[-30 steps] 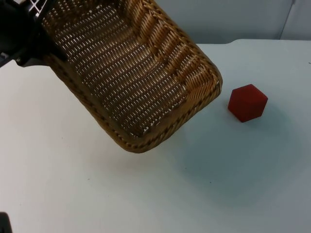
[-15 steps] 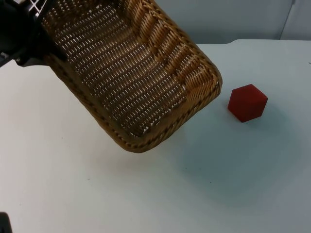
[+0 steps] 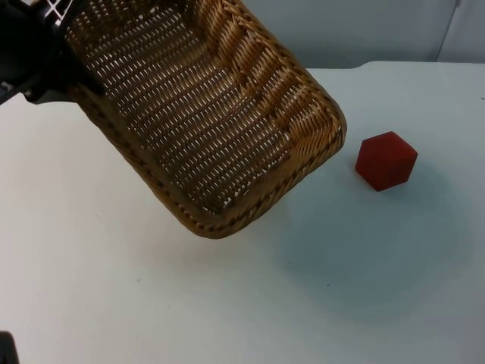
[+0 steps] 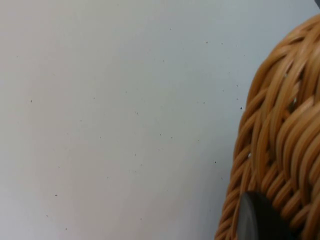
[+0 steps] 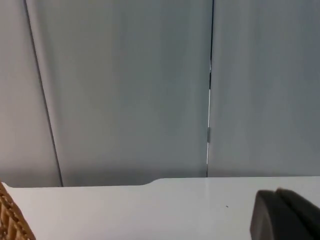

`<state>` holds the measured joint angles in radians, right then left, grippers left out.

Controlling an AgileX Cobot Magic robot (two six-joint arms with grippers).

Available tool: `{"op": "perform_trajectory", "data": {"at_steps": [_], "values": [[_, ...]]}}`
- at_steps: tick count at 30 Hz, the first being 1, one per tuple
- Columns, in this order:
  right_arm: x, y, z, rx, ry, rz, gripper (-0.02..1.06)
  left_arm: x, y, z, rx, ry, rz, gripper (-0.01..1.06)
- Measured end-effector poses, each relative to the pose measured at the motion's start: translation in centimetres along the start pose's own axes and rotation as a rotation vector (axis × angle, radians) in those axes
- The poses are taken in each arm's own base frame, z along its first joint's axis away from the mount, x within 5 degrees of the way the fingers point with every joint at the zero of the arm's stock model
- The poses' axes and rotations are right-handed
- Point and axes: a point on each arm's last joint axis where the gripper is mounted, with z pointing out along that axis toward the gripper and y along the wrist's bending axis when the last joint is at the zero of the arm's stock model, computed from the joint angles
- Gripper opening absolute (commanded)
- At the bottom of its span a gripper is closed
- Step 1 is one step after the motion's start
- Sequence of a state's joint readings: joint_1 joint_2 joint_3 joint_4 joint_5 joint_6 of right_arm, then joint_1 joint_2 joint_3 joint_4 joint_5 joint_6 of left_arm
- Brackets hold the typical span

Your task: Pick up the basket with the left hand and place the cube into the basket with the right hand.

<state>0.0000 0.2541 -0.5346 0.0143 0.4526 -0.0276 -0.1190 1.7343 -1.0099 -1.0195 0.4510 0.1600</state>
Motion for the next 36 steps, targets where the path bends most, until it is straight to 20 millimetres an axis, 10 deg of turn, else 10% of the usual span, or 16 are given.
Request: {"op": "perform_trajectory", "data": {"at_steps": [14, 20, 30, 36], "values": [[0.5, 0.1, 16.0, -0.023, 0.423, -0.062, 0.00, 0.0, 0.0, 0.0, -0.001, -0.002, 0.001, 0.00], [2.3, 3.6, 22.2, -0.152, 0.703, -0.217, 0.10, 0.0, 0.0, 0.0, -0.001, -0.002, 0.001, 0.00], [5.4, 7.9, 26.9, -0.219, 0.921, -0.361, 1.05, 0.0, 0.0, 0.0, -0.001, -0.002, 0.000, 0.00], [8.4, 8.7, 28.3, -0.236, 1.003, -0.398, 1.05, 0.0, 0.0, 0.0, -0.001, -0.002, 0.000, 0.00]]}}
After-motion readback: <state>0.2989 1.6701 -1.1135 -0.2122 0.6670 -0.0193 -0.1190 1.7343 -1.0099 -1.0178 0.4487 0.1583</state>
